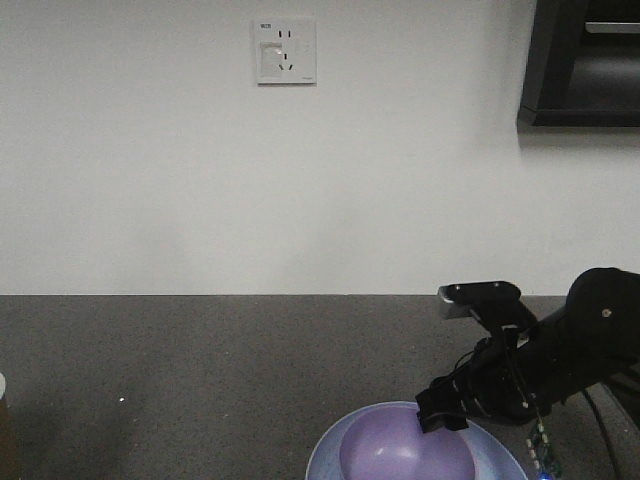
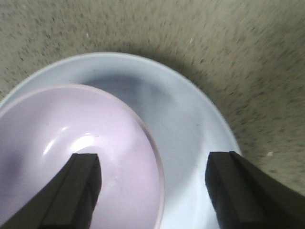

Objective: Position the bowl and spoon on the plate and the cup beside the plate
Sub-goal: 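Lower the lavender bowl onto the blue plate and open the right gripper, then lower the white spoon into the lavender bowl and release with left gripper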

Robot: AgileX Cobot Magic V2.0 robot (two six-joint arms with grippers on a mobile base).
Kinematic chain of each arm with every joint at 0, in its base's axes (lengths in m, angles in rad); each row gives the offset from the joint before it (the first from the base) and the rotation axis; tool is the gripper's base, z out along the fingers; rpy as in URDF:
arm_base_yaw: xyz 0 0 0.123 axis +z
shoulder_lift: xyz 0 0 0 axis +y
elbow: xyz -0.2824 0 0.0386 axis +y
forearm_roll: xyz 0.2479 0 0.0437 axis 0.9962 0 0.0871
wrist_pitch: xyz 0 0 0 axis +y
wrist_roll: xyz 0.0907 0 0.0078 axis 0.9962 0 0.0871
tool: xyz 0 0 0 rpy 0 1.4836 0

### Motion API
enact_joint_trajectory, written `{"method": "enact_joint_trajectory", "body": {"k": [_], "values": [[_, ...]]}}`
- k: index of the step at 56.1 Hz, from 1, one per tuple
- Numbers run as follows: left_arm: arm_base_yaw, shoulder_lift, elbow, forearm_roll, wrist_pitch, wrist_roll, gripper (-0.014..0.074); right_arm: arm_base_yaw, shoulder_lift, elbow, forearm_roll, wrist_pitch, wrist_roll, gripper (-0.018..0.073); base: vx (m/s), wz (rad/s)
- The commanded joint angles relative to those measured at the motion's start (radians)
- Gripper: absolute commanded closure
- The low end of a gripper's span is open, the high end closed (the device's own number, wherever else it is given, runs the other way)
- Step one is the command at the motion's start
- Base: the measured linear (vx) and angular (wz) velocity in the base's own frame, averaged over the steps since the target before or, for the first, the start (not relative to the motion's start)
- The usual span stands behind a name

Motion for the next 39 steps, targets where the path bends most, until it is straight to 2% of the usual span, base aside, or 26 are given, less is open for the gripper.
{"method": "enact_joint_trajectory", "body": {"k": [1, 9, 14, 18, 22, 31, 39], "values": [[-0.006, 0.0, -0.031, -0.026, -0.053, -0.01, 0.0596, 0.0, -0.128, -0.032, -0.027, -0.034, -0.011, 0.0027, 0.0, 0.0], [-0.006, 0.001, -0.037, -0.033, -0.057, -0.003, 0.0596, 0.0, -0.281, -0.03, -0.064, 0.046, 0.019, 0.0045, 0.0, 0.0], [-0.006, 0.034, -0.074, -0.033, -0.044, 0.029, 0.0596, 0.0, -0.381, -0.017, -0.092, 0.073, 0.046, 0.0076, 0.0, 0.0], [-0.006, 0.086, -0.128, -0.035, -0.01, 0.069, 0.0596, 0.0, -0.457, 0.017, -0.113, 0.068, 0.078, 0.0127, 0.0, 0.0], [-0.006, 0.159, -0.203, -0.067, 0.032, 0.115, 0.0596, 0.0, -0.548, 0.069, -0.132, 0.058, 0.107, 0.0228, 0.0, 0.0], [-0.006, 0.329, -0.376, -0.2, 0.093, 0.25, 0.0596, 0.0, -0.718, 0.198, -0.19, 0.035, 0.117, 0.056, 0.0, 0.0], [-0.006, 0.479, -0.508, -0.347, 0.171, 0.358, 0.0596, 0.0, -0.823, 0.272, -0.233, 0.039, 0.142, 0.0573, 0.0, 0.0]]}}
